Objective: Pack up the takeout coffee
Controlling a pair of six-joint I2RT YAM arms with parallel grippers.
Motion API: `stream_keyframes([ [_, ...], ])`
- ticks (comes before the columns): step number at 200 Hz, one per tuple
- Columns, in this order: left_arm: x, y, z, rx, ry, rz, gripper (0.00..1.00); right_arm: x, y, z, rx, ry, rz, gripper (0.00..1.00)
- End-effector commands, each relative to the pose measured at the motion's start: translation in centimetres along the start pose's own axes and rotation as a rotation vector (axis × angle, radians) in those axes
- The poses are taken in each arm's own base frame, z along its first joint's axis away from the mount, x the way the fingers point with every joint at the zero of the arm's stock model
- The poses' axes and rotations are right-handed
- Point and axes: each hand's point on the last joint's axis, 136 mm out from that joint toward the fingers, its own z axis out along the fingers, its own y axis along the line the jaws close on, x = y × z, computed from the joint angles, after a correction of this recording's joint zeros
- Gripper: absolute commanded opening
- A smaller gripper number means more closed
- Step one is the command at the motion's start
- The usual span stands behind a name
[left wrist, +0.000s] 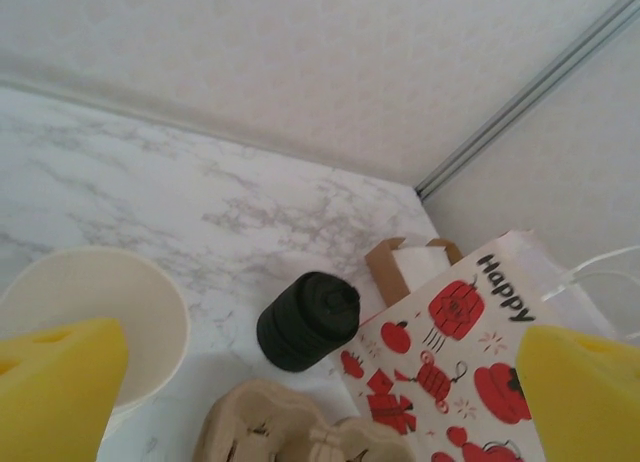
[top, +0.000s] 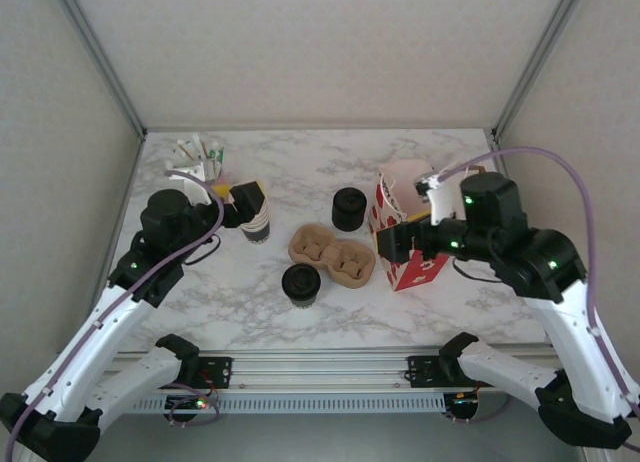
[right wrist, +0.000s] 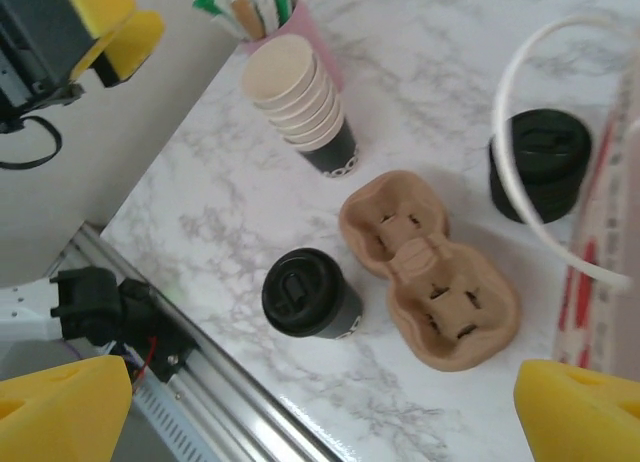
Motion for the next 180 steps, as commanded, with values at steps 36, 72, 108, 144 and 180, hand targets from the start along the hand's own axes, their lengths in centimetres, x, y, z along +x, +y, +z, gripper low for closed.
stream_keyframes([
  [36, 3.0, 2.4, 1.5, -0.066, 0.055, -0.088, 1.0, 2.0, 2.9, 5.2, 0.004, 0.162, -0.202, 0.99],
  [72, 6.3, 4.3, 3.2, -0.104, 0.131, -0.153, 1.0, 3.6, 3.0, 8.9, 0.057, 0.282, -0.331, 0.99],
  [108, 9.4, 5.3, 3.9, -0.097, 0.21, -0.2, 1.0, 4.4, 1.2, 12.9, 0.157, 0.396, -0.361, 0.99],
  [144, 11.7, 6.5, 3.4, -0.117, 0.25, -0.226, 0.98, 4.6, -0.5, 15.6, 0.225, 0.49, -0.344, 0.92],
  [180, 13.5, 7.5, 3.1, -0.137, 0.284, -0.249, 0.89, 5.2, -3.2, 18.7, 0.311, 0.57, -0.319, 0.63],
])
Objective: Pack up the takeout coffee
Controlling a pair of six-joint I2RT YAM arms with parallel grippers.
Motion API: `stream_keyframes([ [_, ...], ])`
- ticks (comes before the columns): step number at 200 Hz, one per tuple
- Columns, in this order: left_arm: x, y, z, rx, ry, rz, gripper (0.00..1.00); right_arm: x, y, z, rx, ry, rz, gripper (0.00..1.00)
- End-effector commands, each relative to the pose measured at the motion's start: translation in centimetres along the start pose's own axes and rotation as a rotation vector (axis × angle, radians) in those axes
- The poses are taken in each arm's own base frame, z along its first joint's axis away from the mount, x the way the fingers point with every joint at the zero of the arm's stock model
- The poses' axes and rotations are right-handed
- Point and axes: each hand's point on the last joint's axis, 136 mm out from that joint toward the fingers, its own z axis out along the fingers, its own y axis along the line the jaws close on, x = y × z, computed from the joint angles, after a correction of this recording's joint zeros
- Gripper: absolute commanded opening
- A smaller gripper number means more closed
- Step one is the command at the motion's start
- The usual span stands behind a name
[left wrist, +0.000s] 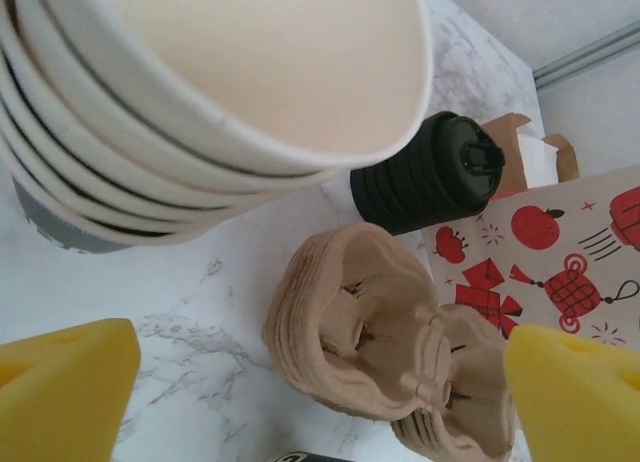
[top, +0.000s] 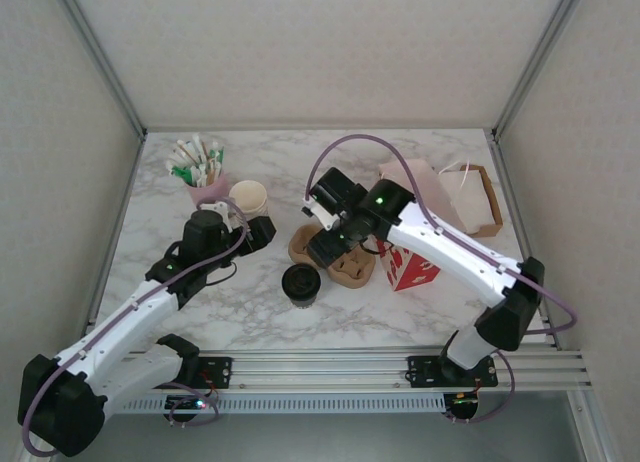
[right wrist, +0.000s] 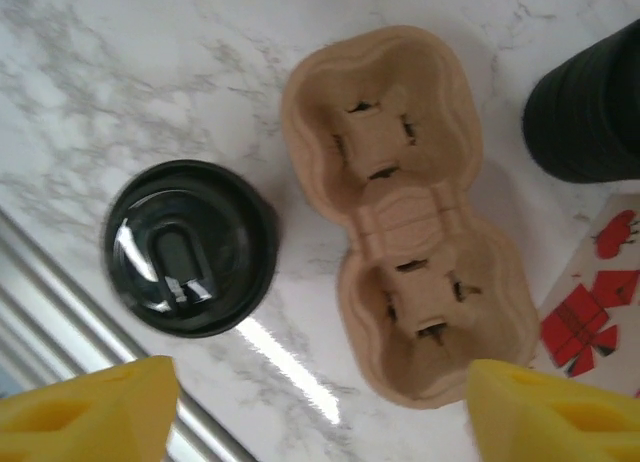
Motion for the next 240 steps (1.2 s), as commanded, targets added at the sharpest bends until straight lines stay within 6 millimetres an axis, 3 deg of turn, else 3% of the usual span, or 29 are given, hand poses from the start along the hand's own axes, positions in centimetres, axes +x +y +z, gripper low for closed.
stream_keyframes([
  [1, 0.6, -0.2, -0.1, 0.034, 0.006, -0.017, 0.89, -0.1, -1.7, 1.5, 0.068, 0.062, 0.018, 0.62],
  [10, 0.9, 0.1, 0.0, 0.027, 0.012, -0.019, 0.85, -0.1, -2.1, 2.4, 0.089, 0.088, 0.018, 0.57],
  [42, 1.7, 0.6, 0.1, 0.023, 0.026, -0.029, 0.77, -0.1, -3.4, 5.2, 0.114, 0.137, 0.034, 0.53],
  [108, 3.0, 1.0, 1.2, 0.008, 0.068, -0.023, 0.74, 0.5, -4.1, 9.6, 0.105, 0.213, 0.007, 0.53],
  [186, 3.3, 1.1, 1.6, -0.001, 0.081, -0.017, 0.74, 2.1, -4.6, 12.8, 0.096, 0.288, -0.009, 0.53],
  [240, 3.2, 1.1, 1.6, -0.003, 0.083, -0.012, 0.73, 2.6, -4.9, 13.6, 0.096, 0.308, -0.009, 0.53],
])
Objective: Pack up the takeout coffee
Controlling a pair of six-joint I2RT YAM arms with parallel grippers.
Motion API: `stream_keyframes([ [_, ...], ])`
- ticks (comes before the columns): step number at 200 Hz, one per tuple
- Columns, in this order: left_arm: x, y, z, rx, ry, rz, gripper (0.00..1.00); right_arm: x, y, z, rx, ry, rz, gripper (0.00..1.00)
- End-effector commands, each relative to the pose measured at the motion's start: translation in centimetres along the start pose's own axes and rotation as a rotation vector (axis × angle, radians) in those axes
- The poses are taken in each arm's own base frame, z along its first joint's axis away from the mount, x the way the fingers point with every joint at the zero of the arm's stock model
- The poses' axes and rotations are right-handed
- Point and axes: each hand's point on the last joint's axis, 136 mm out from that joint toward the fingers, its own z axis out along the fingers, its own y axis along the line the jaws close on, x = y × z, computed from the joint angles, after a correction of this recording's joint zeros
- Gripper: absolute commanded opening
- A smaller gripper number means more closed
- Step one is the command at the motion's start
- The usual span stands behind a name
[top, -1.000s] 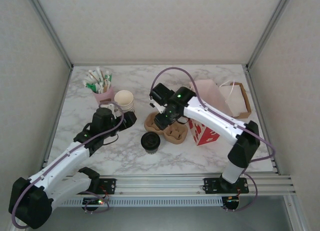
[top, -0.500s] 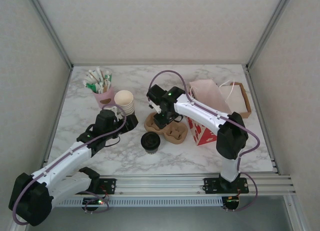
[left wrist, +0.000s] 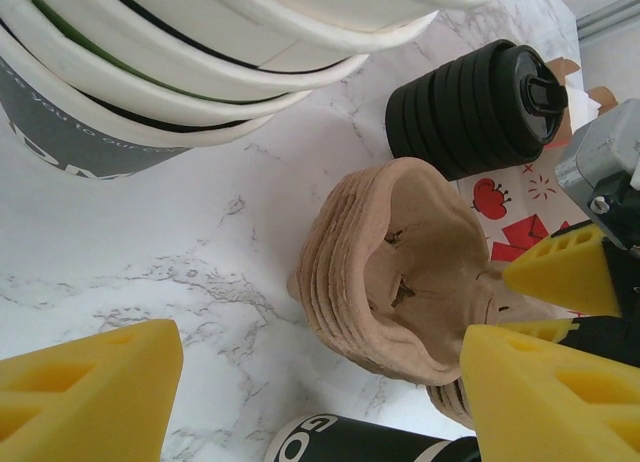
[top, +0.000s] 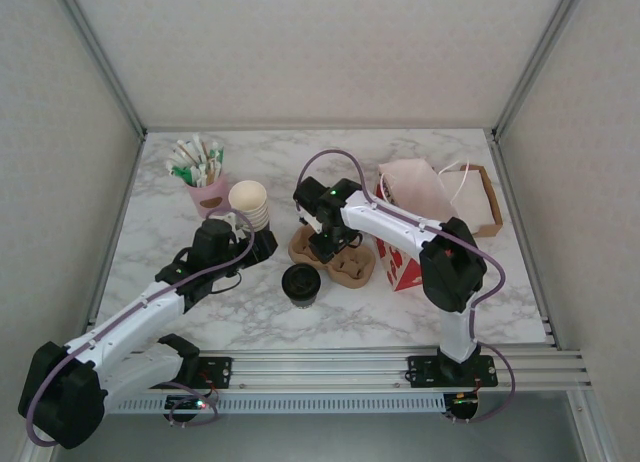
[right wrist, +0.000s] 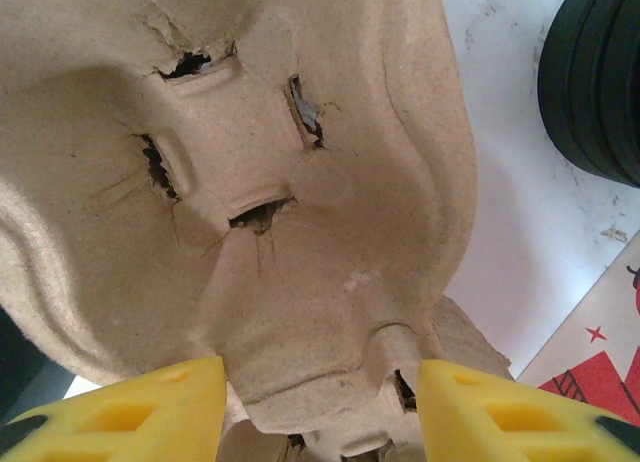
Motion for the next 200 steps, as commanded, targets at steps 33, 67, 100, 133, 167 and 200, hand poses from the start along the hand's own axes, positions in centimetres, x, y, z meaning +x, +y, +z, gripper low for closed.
stream_keyframes([
  [33, -0.16, -0.74, 0.1, 0.022, -0.002, 0.015, 0.73, 0.5, -0.12, 1.06, -0.005, 0.031, -0.008, 0.52],
  [67, -0.3, -0.86, 0.04, 0.022, -0.004, 0.016, 0.73, 0.53, -0.07, 1.15, -0.009, 0.034, -0.008, 0.52],
  [100, -0.35, -0.85, 0.01, 0.02, -0.004, 0.017, 0.73, 0.57, 0.19, 1.24, -0.022, 0.036, -0.013, 0.55],
  [133, -0.33, -0.93, -0.02, 0.022, -0.004, 0.02, 0.73, 0.66, 0.4, 1.44, -0.034, 0.042, -0.015, 0.55],
  [167, -0.34, -0.92, -0.06, 0.021, -0.005, 0.02, 0.73, 0.71, 0.47, 1.52, -0.038, 0.043, -0.016, 0.52],
  [200, -0.35, -0.97, -0.07, 0.022, -0.005, 0.022, 0.73, 0.78, 0.05, 1.26, -0.015, 0.043, -0.001, 0.44],
])
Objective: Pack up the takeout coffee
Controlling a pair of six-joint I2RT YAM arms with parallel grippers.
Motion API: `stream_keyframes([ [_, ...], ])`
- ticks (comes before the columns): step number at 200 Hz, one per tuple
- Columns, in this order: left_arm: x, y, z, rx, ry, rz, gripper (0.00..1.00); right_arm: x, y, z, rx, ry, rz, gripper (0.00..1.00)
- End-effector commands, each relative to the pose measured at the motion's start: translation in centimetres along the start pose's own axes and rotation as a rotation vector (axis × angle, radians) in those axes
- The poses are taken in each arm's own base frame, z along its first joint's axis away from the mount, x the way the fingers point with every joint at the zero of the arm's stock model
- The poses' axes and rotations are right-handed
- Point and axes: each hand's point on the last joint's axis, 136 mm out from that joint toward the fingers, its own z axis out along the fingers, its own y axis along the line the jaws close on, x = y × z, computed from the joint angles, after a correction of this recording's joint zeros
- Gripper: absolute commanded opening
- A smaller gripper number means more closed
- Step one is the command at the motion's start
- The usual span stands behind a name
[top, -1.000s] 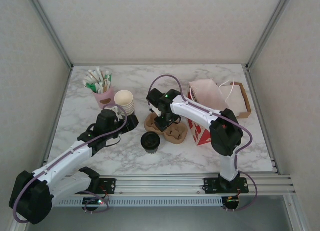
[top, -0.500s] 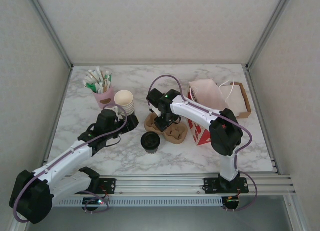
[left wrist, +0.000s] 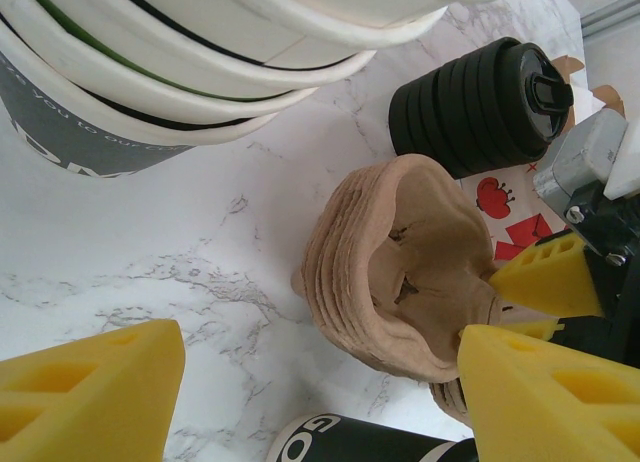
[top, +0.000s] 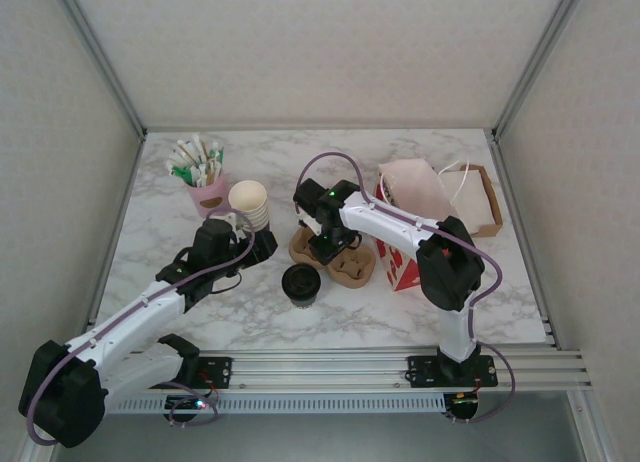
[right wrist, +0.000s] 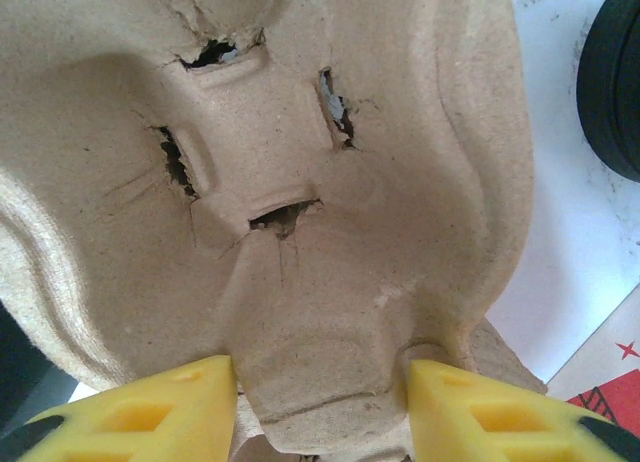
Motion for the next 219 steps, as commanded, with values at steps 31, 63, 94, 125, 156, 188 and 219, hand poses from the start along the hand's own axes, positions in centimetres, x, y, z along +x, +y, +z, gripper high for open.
stream_keyframes([
  [31, -0.4, -1.1, -0.2, 0.029, -0.007, 0.022, 0.73, 0.7, -1.0, -0.1, 0.04, 0.023, 0.044, 0.39],
  [63, 0.0, -1.3, 0.0, 0.035, 0.0, 0.02, 0.72, 0.8, -1.6, -0.5, 0.047, 0.022, 0.105, 0.35],
  [94, 0.6, -1.6, 0.3, 0.044, 0.017, 0.026, 0.72, 0.8, -1.8, -1.1, 0.035, 0.005, 0.154, 0.35],
  [125, 0.9, -1.6, 0.4, 0.049, 0.019, 0.025, 0.7, 0.5, -1.6, -1.8, 0.008, -0.018, 0.173, 0.36],
  [156, 1.4, -1.8, 0.6, 0.071, 0.032, 0.023, 0.64, 0.4, -1.7, -2.5, -0.012, -0.035, 0.196, 0.35],
  [188, 2.0, -1.8, 1.1, 0.1, 0.048, 0.013, 0.63, 0.3, -1.6, -2.9, -0.034, -0.046, 0.207, 0.35],
  [219, 2.3, -1.8, 1.5, 0.111, 0.055, 0.007, 0.62, 0.4, -1.7, -3.3, -0.037, -0.053, 0.21, 0.36],
])
